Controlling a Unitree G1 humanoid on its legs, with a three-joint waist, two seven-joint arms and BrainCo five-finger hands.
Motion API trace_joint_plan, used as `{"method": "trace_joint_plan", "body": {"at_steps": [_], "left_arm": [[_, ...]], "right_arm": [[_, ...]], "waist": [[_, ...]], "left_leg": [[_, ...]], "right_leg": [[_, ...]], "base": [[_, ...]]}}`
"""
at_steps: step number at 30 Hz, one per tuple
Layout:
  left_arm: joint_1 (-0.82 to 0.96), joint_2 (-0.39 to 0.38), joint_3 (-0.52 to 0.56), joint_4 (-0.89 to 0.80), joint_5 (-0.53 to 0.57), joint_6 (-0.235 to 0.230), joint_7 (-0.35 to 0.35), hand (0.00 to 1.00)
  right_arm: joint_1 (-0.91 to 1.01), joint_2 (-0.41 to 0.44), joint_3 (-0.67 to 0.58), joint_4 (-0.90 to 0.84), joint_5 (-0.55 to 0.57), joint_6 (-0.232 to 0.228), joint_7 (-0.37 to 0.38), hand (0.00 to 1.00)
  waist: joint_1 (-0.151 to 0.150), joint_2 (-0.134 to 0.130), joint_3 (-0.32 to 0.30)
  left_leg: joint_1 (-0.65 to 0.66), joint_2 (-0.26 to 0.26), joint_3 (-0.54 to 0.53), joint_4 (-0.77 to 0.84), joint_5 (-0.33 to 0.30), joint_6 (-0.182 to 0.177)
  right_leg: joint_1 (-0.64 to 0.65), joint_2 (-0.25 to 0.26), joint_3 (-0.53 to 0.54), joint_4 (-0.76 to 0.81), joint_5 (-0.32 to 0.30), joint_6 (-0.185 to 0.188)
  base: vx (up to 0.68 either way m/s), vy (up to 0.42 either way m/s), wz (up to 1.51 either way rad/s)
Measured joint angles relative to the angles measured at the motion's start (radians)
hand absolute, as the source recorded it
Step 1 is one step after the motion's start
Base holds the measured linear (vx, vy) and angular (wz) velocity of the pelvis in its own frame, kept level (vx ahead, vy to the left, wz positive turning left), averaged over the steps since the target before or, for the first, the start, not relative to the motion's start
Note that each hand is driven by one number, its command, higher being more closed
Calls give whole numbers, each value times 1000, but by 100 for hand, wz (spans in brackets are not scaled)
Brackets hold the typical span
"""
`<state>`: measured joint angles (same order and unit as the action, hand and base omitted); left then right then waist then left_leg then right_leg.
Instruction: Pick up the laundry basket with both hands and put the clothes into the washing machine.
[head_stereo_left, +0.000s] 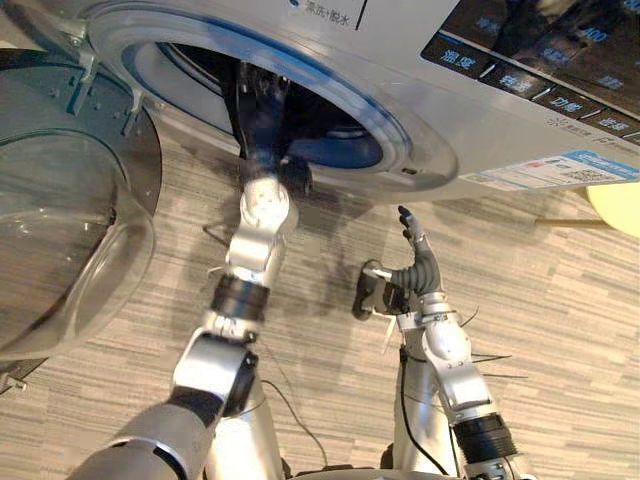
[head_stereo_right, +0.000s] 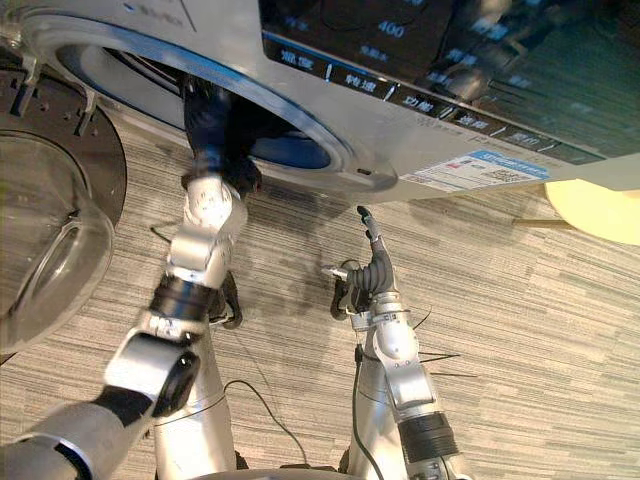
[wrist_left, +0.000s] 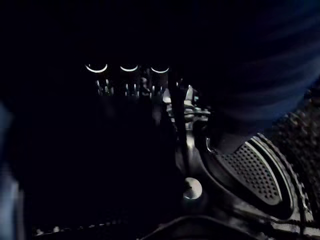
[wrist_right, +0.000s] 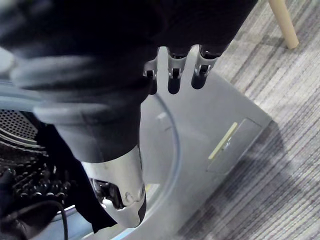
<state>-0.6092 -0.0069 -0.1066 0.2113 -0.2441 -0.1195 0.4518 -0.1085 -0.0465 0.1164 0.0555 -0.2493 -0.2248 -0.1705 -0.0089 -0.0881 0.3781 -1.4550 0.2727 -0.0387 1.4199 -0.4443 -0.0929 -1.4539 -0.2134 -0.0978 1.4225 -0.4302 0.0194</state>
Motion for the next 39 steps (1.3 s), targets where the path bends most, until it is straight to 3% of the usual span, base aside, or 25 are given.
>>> {"method": "trace_joint_plan", "body": {"at_steps": [5,7,15,24,33,38,39], "left_arm": [[152,-41,-8,-64,3,-2,-20,0],[198,-50,-4,-65,4,-3,-35,0],[229,-48,48,-9,22,-3,-60,0],[9,-34,118,317,21,9,-62,0],[-128,34,161,428,19,26,-80,0],[-168,65,231,475,19,37,-79,0],[-175,74,236,490,20,38,-79,100]], "right_arm": [[27,-3,-3,0,0,2,-3,0],[41,-7,-2,1,0,8,-3,0],[40,-24,1,13,0,10,-3,0],[39,-21,5,45,3,10,-2,0],[36,-23,2,45,13,4,0,0],[30,-25,1,44,40,-2,3,0],[30,-31,0,44,44,-4,4,0]], "waist": [[23,2,-1],[27,15,-9],[32,27,-15],[23,29,-35],[12,23,-39],[-9,23,-39],[-9,22,-39]], "left_leg": [[35,-4,-12,-3,1,-5],[48,-11,-13,-5,2,-6],[60,-9,-9,-15,3,-8],[19,9,-15,-3,5,-13],[-12,36,-14,16,-1,-16],[-18,42,-14,20,-1,-16],[-18,42,-13,20,-1,-17]], "right_leg": [[39,-2,-9,10,-21,-4],[54,-10,-14,15,-28,-8],[61,-9,-14,15,-34,1],[27,8,-21,7,-22,-16],[-10,31,-18,7,-8,-24],[-18,38,-16,7,-3,-24],[-20,38,-16,7,-4,-23]], "base": [[19,-56,7],[9,-63,13],[-19,-57,2],[26,-29,-8],[11,-35,-11],[22,-37,-5],[13,-30,-2]]}}
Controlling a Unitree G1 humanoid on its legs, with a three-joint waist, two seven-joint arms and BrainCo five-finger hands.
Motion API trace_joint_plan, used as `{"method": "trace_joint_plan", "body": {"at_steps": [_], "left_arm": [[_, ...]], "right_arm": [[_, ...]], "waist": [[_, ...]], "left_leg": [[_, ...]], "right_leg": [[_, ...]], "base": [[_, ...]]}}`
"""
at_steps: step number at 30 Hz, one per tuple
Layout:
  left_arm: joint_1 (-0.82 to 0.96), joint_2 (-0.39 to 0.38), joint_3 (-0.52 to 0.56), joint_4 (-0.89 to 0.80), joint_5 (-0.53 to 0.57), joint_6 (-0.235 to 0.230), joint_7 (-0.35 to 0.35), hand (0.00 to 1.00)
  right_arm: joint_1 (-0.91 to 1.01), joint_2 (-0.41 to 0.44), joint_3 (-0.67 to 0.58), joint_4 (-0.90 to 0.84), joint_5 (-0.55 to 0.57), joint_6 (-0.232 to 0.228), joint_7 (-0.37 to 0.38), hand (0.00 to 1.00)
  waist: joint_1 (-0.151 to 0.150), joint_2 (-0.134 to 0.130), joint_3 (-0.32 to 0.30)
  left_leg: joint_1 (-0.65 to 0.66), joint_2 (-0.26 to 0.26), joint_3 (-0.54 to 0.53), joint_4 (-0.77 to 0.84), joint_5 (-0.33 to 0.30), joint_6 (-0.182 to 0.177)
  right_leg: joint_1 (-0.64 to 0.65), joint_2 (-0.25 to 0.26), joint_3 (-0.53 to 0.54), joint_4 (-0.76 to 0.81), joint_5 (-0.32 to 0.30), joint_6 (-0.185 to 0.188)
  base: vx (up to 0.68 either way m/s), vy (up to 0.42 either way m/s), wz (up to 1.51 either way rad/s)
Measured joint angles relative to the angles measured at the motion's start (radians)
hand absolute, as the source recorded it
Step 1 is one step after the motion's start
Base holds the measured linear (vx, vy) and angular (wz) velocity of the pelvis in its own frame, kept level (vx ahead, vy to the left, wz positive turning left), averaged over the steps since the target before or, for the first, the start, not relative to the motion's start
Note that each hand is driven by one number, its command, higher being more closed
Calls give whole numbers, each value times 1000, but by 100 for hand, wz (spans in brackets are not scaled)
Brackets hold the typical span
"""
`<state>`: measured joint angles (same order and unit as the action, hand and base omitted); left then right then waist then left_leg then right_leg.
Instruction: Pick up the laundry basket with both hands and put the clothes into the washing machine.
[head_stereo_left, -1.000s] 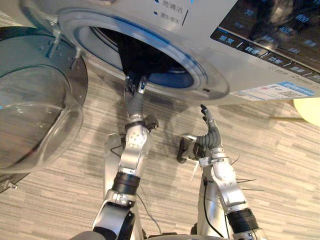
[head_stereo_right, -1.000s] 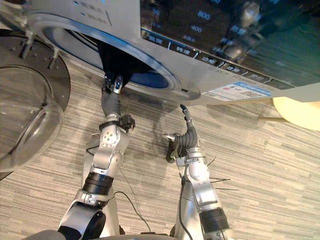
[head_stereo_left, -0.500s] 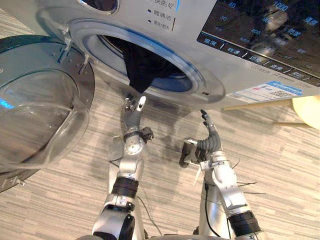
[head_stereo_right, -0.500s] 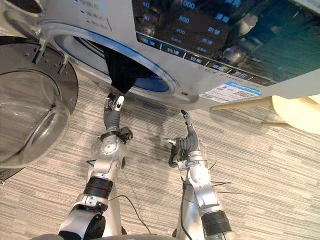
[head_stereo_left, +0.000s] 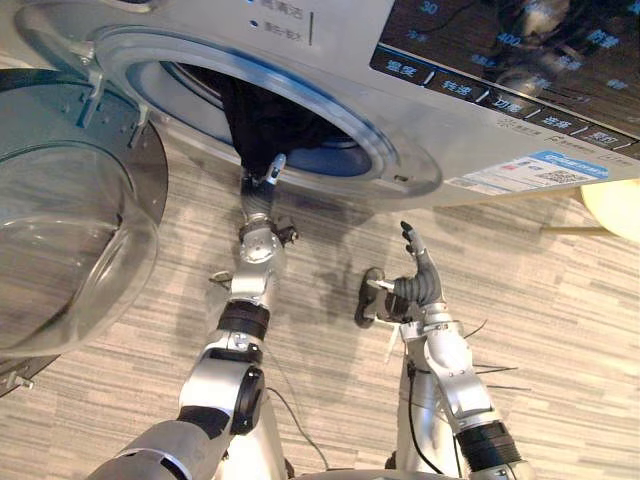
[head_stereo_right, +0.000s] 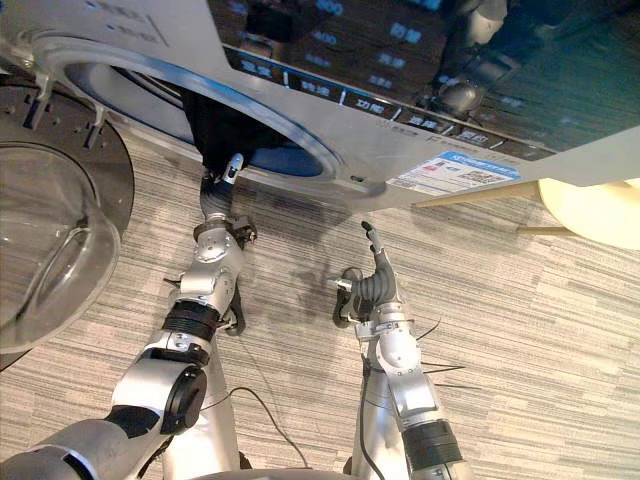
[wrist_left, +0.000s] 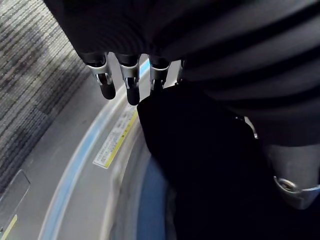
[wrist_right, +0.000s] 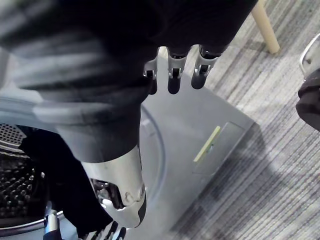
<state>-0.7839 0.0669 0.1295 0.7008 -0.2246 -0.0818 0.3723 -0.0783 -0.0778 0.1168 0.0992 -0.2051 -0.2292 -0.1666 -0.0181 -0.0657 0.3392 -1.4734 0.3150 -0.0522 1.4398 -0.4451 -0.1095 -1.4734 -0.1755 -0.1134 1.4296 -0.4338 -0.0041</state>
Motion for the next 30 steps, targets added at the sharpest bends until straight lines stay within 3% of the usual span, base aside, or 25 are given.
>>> {"method": "trace_joint_plan", "body": {"at_steps": [11,18,30], "left_arm": [[-55,74,29,50,-35,16,-23,100],[-71,75,5,31,-83,6,-22,100],[42,36,-115,-268,-118,-34,-18,100]], "right_arm": [[-17,-21,0,-8,33,-1,36,0],[-28,-21,0,-8,37,-1,34,0],[-33,-15,0,-8,33,2,14,0]], "waist": [[-18,-14,-2],[-21,-16,-1],[-19,-20,4]], "left_leg": [[-32,-3,-2,10,-1,1],[-32,-4,-3,9,0,1],[-11,-18,6,-3,0,2]], "right_leg": [[-24,-2,1,3,4,4],[-24,-3,1,6,2,6],[-10,-17,7,6,-1,12]], "base": [[24,-27,0],[21,-40,1],[26,-34,4]]}}
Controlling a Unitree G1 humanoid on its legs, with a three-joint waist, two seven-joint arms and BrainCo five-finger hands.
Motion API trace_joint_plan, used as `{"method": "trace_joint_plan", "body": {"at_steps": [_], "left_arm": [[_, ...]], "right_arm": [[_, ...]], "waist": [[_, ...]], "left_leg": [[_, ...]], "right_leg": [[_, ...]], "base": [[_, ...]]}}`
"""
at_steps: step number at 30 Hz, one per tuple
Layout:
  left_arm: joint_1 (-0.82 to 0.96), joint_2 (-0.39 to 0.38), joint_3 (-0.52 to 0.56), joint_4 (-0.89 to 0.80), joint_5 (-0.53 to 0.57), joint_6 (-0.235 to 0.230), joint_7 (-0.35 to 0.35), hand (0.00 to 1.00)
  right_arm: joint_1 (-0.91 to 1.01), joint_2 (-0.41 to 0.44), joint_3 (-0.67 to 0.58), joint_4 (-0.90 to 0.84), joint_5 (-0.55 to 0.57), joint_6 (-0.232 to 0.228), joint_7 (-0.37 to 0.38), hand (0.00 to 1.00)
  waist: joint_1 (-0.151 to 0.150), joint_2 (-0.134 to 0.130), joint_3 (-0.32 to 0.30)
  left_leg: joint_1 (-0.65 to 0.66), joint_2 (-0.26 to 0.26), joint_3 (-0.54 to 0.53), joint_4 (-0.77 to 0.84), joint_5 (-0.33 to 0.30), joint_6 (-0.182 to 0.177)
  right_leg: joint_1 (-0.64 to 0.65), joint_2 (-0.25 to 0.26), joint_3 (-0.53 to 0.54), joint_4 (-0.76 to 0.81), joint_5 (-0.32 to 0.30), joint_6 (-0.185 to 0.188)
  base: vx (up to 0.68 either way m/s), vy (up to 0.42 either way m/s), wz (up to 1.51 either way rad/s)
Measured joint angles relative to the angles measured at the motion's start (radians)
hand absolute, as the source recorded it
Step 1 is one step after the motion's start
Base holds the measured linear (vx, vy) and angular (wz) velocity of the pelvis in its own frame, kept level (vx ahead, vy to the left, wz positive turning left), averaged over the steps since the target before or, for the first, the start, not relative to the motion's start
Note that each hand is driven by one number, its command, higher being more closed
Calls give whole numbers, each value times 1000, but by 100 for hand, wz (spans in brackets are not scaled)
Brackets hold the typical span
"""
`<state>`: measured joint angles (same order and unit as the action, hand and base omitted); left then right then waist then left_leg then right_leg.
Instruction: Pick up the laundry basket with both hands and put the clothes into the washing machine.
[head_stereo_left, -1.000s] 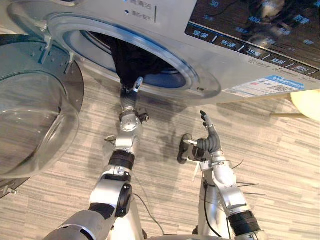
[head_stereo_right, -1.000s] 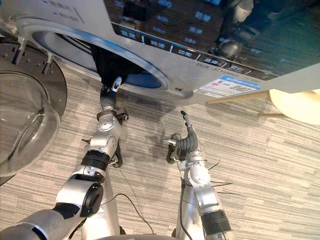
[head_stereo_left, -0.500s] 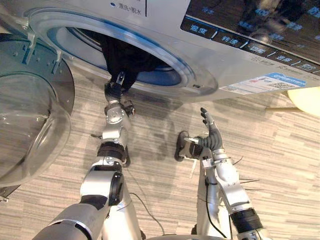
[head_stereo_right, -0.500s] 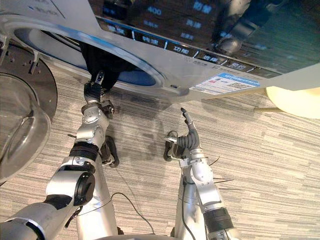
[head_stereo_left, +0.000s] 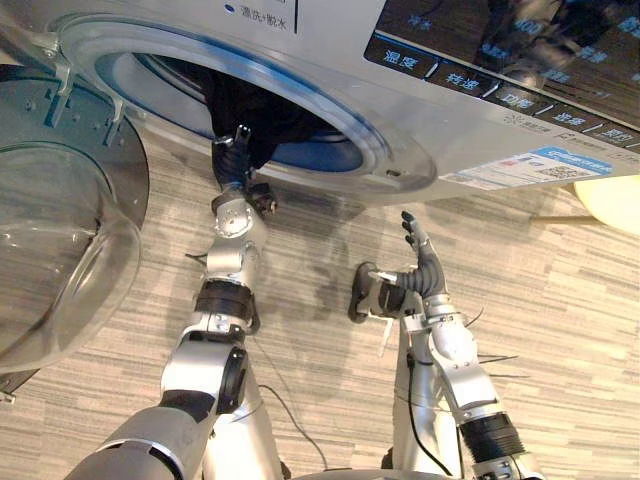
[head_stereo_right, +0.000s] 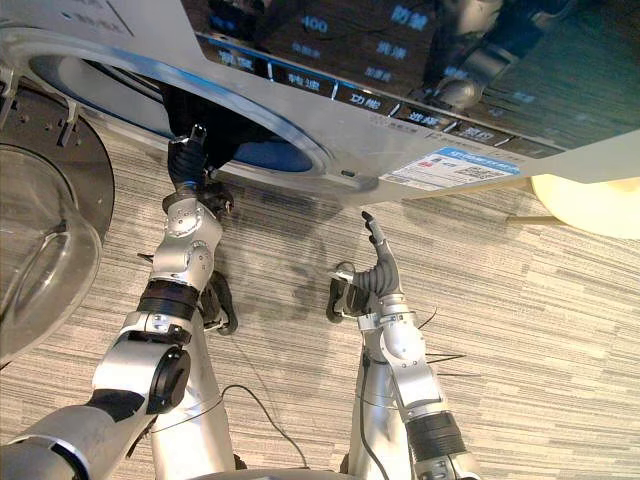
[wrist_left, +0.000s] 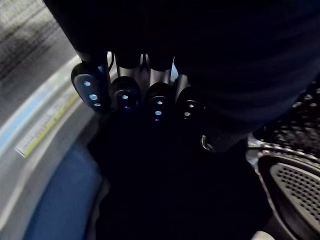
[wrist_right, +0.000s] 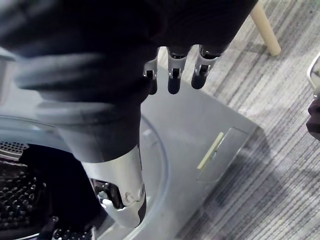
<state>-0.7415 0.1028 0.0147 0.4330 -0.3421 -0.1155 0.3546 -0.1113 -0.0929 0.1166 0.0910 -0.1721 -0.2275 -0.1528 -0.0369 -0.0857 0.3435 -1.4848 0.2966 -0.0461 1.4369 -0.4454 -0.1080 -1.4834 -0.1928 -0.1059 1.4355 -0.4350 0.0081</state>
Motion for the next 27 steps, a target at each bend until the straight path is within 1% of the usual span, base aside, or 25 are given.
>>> {"method": "trace_joint_plan", "body": {"at_steps": [4,7,9,10,13,14,16,18,20,22,23,24,26,27], "left_arm": [[9,6,-21,-85,3,-5,12,100],[-43,39,-24,-105,47,-6,39,100],[-149,90,-37,-105,135,1,62,100],[-179,106,-49,-105,164,3,67,100],[-348,174,-111,-105,297,10,86,100],[-375,183,-121,-104,331,14,90,100],[-458,224,-163,-98,448,25,111,100],[-507,245,-179,-80,518,30,117,100],[-540,264,-179,-62,554,37,129,100],[-553,278,-172,-57,555,48,132,100],[-552,283,-166,-47,555,57,134,0],[-552,282,-158,-24,554,68,135,0],[-551,280,-151,8,552,76,135,0],[-544,270,-128,9,551,78,136,0]], "right_arm": [[0,-1,0,-1,-5,1,0,0],[0,-3,0,-7,-6,1,1,0],[0,-5,0,-33,-5,-4,5,0],[0,-5,0,-38,-5,-5,7,0],[0,-13,-1,-40,-4,-24,25,0],[0,-12,-1,-40,-4,-29,26,0],[0,-13,-2,-43,-4,-47,28,0],[0,-13,-2,-43,-2,-59,34,0],[0,-13,-2,-45,4,-72,49,0],[0,-13,-2,-48,5,-75,49,0],[1,-13,-1,-48,4,-74,50,0],[1,-12,0,-48,4,-74,51,0],[1,-12,-2,-48,4,-74,50,0],[1,-9,-1,-48,4,-74,50,0]], "waist": [[3,-2,16],[3,-3,34],[-2,-2,52],[-3,-3,52],[-6,-3,52],[-8,-3,52],[-14,-3,52],[-20,-3,52],[-28,-3,52],[-31,-3,52],[-30,-3,52],[-31,-3,52],[-31,-3,52],[-31,-3,52]], "left_leg": [[8,0,5,-5,0,0],[8,0,3,-8,0,0],[2,1,0,-7,0,0],[-3,1,-2,-6,1,0],[-24,1,-7,3,0,0],[-26,2,-8,6,0,0],[-27,2,-5,11,0,1],[-30,2,-6,12,-2,3],[-37,3,-6,12,-2,4],[-45,5,-3,13,-2,4],[-49,8,-1,14,-2,4],[-51,11,-2,15,-2,4],[-51,12,-3,15,-2,4],[-51,12,-3,15,-2,4]], "right_leg": [[4,-1,4,0,-7,13],[4,0,1,0,-8,13],[2,0,-2,-1,-8,13],[-2,1,-3,-1,-8,13],[-15,2,-7,-1,-2,3],[-15,2,-8,-1,-2,2],[-15,2,-6,-1,-2,3],[-16,1,-7,-1,-2,3],[-22,1,-7,-2,-2,3],[-34,2,-5,-2,2,3],[-40,4,-5,-2,5,1],[-41,5,-7,-2,6,0],[-41,6,-8,-2,6,0],[-41,5,-8,-2,6,0]], "base": [[7,-38,3],[11,-46,1],[20,-38,-1],[25,-29,-3],[35,-16,-5],[48,-12,-4],[40,-13,-3],[0,0,0],[4,-32,0],[0,-16,-4],[10,-35,-8],[15,-43,-7],[26,-38,-2],[29,-37,0]]}}
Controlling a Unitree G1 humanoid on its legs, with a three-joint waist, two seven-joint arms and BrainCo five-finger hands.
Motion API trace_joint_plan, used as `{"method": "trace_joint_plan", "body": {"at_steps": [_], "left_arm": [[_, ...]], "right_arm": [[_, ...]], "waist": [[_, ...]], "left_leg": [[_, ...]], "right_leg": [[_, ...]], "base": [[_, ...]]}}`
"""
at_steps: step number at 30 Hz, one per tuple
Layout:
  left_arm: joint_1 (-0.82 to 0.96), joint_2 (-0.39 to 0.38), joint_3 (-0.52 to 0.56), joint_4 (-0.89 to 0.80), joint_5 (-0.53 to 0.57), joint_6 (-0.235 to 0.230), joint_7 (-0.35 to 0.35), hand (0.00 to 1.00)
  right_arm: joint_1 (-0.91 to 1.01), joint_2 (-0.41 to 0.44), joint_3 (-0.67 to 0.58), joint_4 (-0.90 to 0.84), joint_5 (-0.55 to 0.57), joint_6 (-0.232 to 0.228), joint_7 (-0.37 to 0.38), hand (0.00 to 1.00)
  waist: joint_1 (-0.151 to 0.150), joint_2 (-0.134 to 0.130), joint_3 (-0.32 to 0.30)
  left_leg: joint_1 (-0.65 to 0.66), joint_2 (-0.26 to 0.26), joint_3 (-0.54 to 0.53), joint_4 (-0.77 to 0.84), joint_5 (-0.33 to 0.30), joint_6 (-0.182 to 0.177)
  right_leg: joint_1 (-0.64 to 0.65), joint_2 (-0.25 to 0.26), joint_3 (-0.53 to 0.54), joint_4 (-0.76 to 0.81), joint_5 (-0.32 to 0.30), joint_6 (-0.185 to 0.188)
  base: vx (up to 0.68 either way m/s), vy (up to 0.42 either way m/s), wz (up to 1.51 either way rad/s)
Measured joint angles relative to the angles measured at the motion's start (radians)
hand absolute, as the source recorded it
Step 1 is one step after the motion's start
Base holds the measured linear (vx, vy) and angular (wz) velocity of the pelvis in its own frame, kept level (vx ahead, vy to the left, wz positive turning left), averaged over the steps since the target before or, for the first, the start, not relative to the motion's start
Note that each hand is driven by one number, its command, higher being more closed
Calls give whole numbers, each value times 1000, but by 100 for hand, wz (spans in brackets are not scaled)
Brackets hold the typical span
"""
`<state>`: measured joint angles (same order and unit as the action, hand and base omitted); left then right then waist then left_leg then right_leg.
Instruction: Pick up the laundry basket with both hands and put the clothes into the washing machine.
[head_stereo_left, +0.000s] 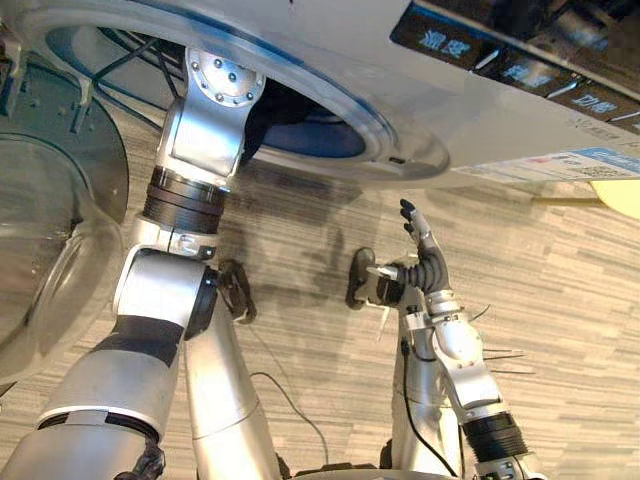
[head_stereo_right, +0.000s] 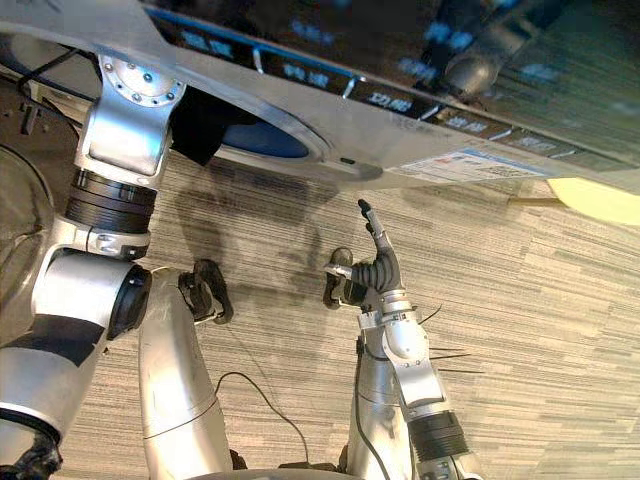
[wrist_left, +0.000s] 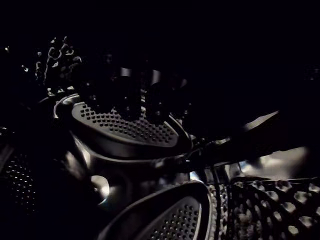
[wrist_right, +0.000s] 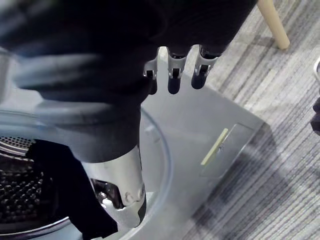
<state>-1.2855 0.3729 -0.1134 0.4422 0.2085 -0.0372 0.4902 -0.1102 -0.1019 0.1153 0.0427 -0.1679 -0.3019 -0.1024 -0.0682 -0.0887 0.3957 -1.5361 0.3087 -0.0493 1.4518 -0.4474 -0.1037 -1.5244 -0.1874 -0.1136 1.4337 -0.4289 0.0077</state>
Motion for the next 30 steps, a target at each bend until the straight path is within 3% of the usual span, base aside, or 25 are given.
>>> {"method": "trace_joint_plan", "body": {"at_steps": [6,11,13,18,28,30], "left_arm": [[121,-35,54,-13,8,8,16,0],[310,-59,41,-81,174,44,13,0],[371,-80,33,-97,283,66,7,0],[495,-96,41,-165,407,82,-12,0],[514,-82,45,-174,631,150,-81,0],[501,-79,42,-152,631,152,-91,0]], "right_arm": [[0,19,-1,0,-3,0,-3,0],[9,19,-7,-12,-5,-1,-7,0],[29,19,-15,-25,-11,-4,-8,0],[33,18,-27,-27,-13,-4,-8,0],[34,0,-28,-30,-21,-5,-2,0],[35,-8,-32,-30,-21,-5,-1,0]], "waist": [[2,0,0],[9,0,0],[28,0,0],[33,0,0],[51,0,0],[51,1,1]], "left_leg": [[7,-5,-2,-2,0,0],[19,-11,-4,-8,0,0],[20,-12,-5,-8,1,0],[32,-14,-7,-9,1,0],[11,-12,-27,-10,5,-8],[4,-12,-30,-2,5,-8]], "right_leg": [[9,-4,-2,0,0,0],[25,-8,-4,-3,-2,3],[26,-8,-4,-1,-2,3],[39,-10,-5,-1,-3,4],[31,-7,-25,0,-7,-1],[26,-6,-26,4,-7,-1]], "base": [[23,-38,2],[11,-38,5],[12,-43,1],[11,-36,3],[9,-50,0],[27,-23,-4]]}}
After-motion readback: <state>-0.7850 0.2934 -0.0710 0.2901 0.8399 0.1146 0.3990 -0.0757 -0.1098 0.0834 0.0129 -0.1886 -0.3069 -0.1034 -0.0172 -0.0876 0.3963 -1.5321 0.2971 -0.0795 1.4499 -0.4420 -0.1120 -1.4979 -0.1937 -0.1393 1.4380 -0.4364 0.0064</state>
